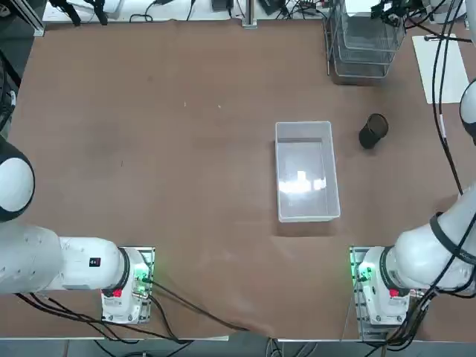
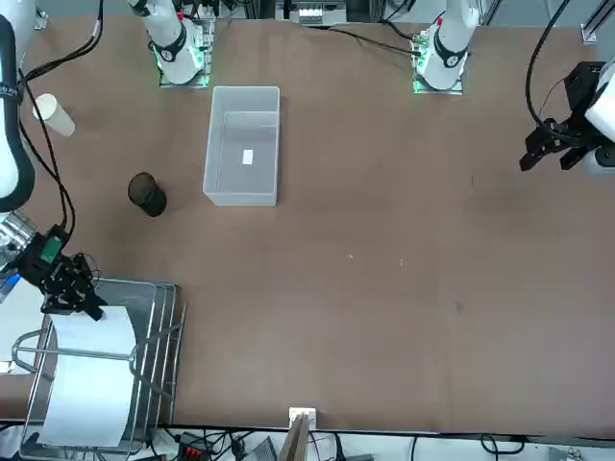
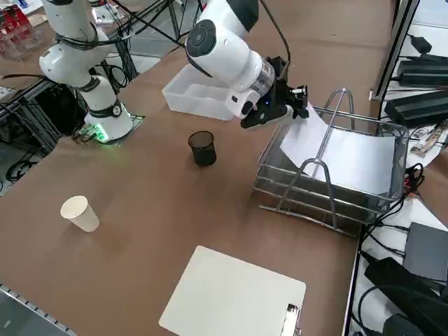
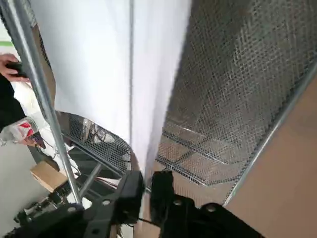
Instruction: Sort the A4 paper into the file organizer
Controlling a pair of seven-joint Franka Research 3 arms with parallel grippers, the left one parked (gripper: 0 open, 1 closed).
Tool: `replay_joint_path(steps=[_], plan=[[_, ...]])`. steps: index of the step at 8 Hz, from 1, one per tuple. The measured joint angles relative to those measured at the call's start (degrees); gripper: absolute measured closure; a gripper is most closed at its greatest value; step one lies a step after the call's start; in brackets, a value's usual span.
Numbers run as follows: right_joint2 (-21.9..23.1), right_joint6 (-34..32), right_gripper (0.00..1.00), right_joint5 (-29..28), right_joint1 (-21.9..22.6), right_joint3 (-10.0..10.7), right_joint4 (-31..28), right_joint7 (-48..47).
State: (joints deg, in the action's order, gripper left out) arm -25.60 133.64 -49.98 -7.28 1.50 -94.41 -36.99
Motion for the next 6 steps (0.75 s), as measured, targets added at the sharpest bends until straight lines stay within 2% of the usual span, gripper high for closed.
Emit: replay_joint_path(steps=[2, 4, 5, 6], plan=[[0.17, -1.76, 0.44, 2.28, -0.02, 0.12, 0.16, 2.53], [1.79, -6.37, 0.09, 9.31, -0.14, 0.37, 0.51, 3.5], [3.21, -8.9, 0.0, 12.42, -0.1, 0.37, 0.73, 3.8], [4.88, -12.21, 0.0, 16.91, -0.07, 0.36, 1.08, 4.86]])
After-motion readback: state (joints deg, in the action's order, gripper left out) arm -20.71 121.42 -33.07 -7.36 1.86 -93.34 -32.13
